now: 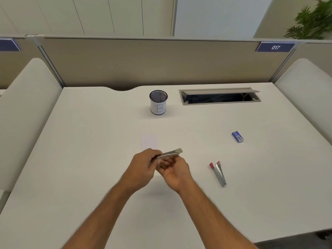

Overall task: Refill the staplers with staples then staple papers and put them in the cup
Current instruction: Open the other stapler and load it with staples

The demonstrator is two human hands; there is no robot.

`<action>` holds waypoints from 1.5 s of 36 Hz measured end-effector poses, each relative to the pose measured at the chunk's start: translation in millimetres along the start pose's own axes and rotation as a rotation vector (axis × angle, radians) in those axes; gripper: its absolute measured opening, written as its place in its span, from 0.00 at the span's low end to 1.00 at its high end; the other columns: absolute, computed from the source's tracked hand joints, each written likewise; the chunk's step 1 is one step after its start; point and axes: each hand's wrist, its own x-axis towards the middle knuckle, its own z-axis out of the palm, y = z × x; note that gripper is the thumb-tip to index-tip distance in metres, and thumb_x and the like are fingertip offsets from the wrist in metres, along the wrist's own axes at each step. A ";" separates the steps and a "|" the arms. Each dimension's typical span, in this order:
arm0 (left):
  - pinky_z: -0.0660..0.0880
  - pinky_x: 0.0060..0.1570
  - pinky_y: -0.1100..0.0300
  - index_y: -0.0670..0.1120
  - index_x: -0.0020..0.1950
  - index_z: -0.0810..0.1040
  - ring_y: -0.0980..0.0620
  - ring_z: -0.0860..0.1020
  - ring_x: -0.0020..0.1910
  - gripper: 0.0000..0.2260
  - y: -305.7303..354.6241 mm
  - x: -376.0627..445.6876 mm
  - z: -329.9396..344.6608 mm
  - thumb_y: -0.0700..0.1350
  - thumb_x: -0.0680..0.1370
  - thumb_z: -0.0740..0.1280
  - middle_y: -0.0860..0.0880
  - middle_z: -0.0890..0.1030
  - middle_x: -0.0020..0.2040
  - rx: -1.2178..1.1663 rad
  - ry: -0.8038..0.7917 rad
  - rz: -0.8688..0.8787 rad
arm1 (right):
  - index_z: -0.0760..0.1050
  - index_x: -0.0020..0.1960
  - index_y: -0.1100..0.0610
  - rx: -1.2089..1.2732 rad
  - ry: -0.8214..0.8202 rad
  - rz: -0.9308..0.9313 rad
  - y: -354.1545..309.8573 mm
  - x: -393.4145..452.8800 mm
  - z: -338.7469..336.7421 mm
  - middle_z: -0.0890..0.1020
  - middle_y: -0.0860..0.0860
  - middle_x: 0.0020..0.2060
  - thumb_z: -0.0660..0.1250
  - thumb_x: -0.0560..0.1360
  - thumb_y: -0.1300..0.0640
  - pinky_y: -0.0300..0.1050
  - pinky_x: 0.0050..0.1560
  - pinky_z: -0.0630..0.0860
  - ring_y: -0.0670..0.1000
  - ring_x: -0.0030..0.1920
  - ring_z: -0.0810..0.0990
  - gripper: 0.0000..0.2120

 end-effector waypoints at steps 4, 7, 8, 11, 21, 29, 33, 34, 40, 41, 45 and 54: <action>0.76 0.53 0.53 0.43 0.61 0.81 0.49 0.77 0.52 0.10 8.2 1.9 4.6 0.38 0.83 0.63 0.48 0.80 0.52 0.268 -0.025 0.185 | 0.75 0.38 0.64 0.125 0.009 0.001 3.2 1.3 4.8 0.79 0.57 0.30 0.54 0.79 0.69 0.42 0.27 0.76 0.50 0.26 0.74 0.15; 0.76 0.51 0.51 0.43 0.60 0.81 0.47 0.76 0.50 0.09 13.1 2.4 6.4 0.38 0.83 0.63 0.47 0.80 0.50 0.311 -0.003 0.189 | 0.73 0.39 0.62 0.172 0.004 -0.003 3.9 3.7 6.2 0.75 0.55 0.30 0.54 0.79 0.69 0.39 0.25 0.74 0.49 0.27 0.70 0.14; 0.76 0.51 0.51 0.42 0.60 0.81 0.47 0.77 0.50 0.09 13.9 2.6 6.4 0.38 0.83 0.64 0.46 0.81 0.50 0.308 0.002 0.180 | 0.73 0.38 0.61 0.173 0.005 -0.011 3.9 5.0 6.2 0.74 0.55 0.29 0.54 0.79 0.69 0.40 0.25 0.74 0.48 0.27 0.68 0.15; 0.77 0.51 0.57 0.44 0.60 0.82 0.51 0.80 0.48 0.10 15.2 3.0 5.7 0.37 0.81 0.66 0.50 0.83 0.49 0.186 0.071 0.093 | 0.73 0.38 0.62 0.094 0.028 -0.046 3.4 7.2 5.7 0.74 0.55 0.27 0.53 0.81 0.68 0.43 0.28 0.78 0.50 0.23 0.70 0.16; 0.79 0.42 0.60 0.50 0.50 0.86 0.55 0.83 0.38 0.09 0.3 0.8 9.0 0.38 0.82 0.67 0.50 0.86 0.40 -0.431 0.105 -0.383 | 0.82 0.50 0.66 -0.290 -0.001 -0.171 -2.8 12.4 -8.7 0.83 0.57 0.39 0.63 0.77 0.68 0.45 0.39 0.78 0.52 0.36 0.79 0.09; 0.81 0.45 0.55 0.37 0.53 0.84 0.48 0.83 0.41 0.10 -19.3 -15.2 22.1 0.38 0.85 0.63 0.40 0.87 0.45 -0.799 0.054 -0.581 | 0.86 0.48 0.61 -0.618 -0.093 -0.287 -9.0 10.7 -13.5 0.74 0.49 0.36 0.74 0.74 0.56 0.42 0.35 0.68 0.47 0.35 0.68 0.08; 0.82 0.48 0.54 0.37 0.56 0.83 0.47 0.84 0.43 0.11 -24.5 -20.8 28.6 0.39 0.86 0.61 0.37 0.87 0.48 -0.838 0.007 -0.597 | 0.84 0.39 0.56 -0.849 -0.016 -0.335 -11.6 16.4 -10.8 0.69 0.52 0.36 0.75 0.75 0.51 0.43 0.34 0.66 0.49 0.33 0.65 0.10; 0.82 0.48 0.54 0.37 0.56 0.83 0.46 0.85 0.44 0.12 -25.3 -22.1 29.7 0.39 0.86 0.61 0.37 0.87 0.49 -0.849 -0.009 -0.599 | 0.83 0.38 0.57 -0.872 -0.004 -0.334 -11.7 17.6 -10.2 0.69 0.52 0.34 0.75 0.75 0.51 0.42 0.33 0.65 0.49 0.33 0.65 0.11; 0.83 0.56 0.48 0.44 0.62 0.78 0.42 0.87 0.51 0.09 -29.3 -26.8 32.2 0.38 0.86 0.60 0.41 0.88 0.50 -0.765 -0.067 -0.578 | 0.83 0.40 0.64 -1.022 0.070 -0.311 -9.3 23.4 -11.3 0.74 0.47 0.29 0.74 0.76 0.52 0.42 0.31 0.67 0.48 0.32 0.69 0.14; 0.82 0.57 0.48 0.47 0.63 0.77 0.44 0.87 0.51 0.10 -30.3 -27.4 31.8 0.37 0.85 0.61 0.42 0.88 0.50 -0.724 -0.074 -0.564 | 0.83 0.40 0.63 -1.042 0.079 -0.304 -8.6 23.5 -11.6 0.74 0.47 0.29 0.74 0.76 0.52 0.42 0.31 0.67 0.48 0.32 0.70 0.14; 0.81 0.55 0.52 0.57 0.59 0.74 0.50 0.87 0.47 0.15 -35.1 -29.2 28.7 0.38 0.79 0.69 0.47 0.88 0.48 -0.543 -0.087 -0.469 | 0.81 0.41 0.69 -1.065 0.096 -0.286 -6.6 25.7 -14.8 0.73 0.50 0.29 0.75 0.75 0.53 0.40 0.29 0.65 0.50 0.32 0.67 0.17; 0.79 0.43 0.57 0.47 0.55 0.81 0.57 0.78 0.44 0.04 -44.8 -33.5 33.4 0.42 0.80 0.72 0.55 0.74 0.54 0.135 -0.016 0.058 | 0.71 0.33 0.60 -1.158 0.096 -0.291 0.1 26.3 -16.3 0.66 0.56 0.32 0.72 0.76 0.54 0.47 0.37 0.62 0.54 0.34 0.63 0.17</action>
